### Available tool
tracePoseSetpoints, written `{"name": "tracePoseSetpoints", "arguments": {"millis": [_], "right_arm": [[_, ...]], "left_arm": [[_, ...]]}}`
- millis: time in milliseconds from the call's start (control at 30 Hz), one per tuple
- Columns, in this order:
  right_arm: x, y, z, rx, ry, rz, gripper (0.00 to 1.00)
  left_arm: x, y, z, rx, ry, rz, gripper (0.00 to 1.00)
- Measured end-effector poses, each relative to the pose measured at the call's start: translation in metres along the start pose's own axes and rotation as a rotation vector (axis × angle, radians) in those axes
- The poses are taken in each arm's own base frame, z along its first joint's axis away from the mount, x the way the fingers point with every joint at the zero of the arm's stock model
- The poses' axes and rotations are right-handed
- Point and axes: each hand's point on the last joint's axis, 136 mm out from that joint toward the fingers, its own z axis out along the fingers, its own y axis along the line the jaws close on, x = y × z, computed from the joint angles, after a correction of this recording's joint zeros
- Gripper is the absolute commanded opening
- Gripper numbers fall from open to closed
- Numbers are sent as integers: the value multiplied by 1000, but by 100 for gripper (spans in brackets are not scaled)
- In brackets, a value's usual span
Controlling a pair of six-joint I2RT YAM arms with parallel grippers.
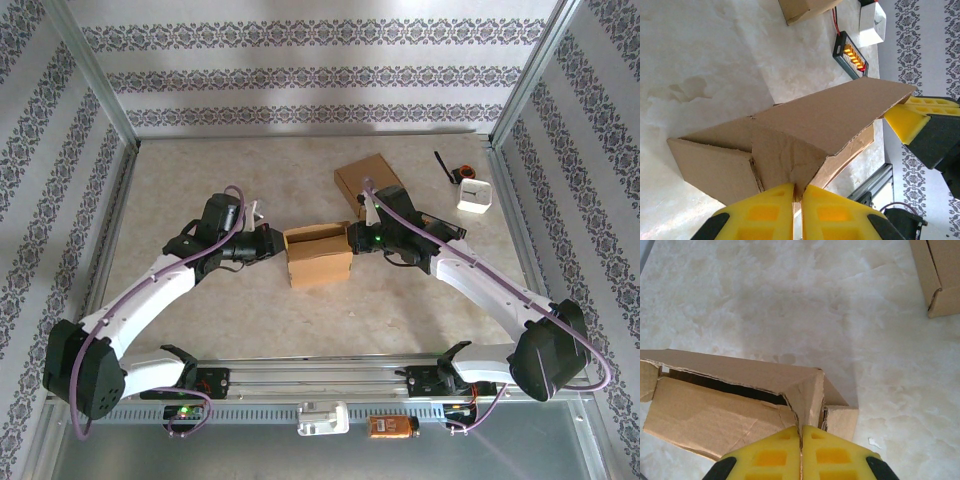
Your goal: Fold the paper box
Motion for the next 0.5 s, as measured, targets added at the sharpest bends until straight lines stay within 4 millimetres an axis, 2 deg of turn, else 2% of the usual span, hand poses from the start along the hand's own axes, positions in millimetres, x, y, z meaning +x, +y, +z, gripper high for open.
{"name": "tracePoseSetpoints", "arguments": {"millis": [500], "right_arm": [[13, 7, 1, -29, 52, 21, 9]], "left_arm": [[33, 23, 1, -27, 82, -53, 12]]}}
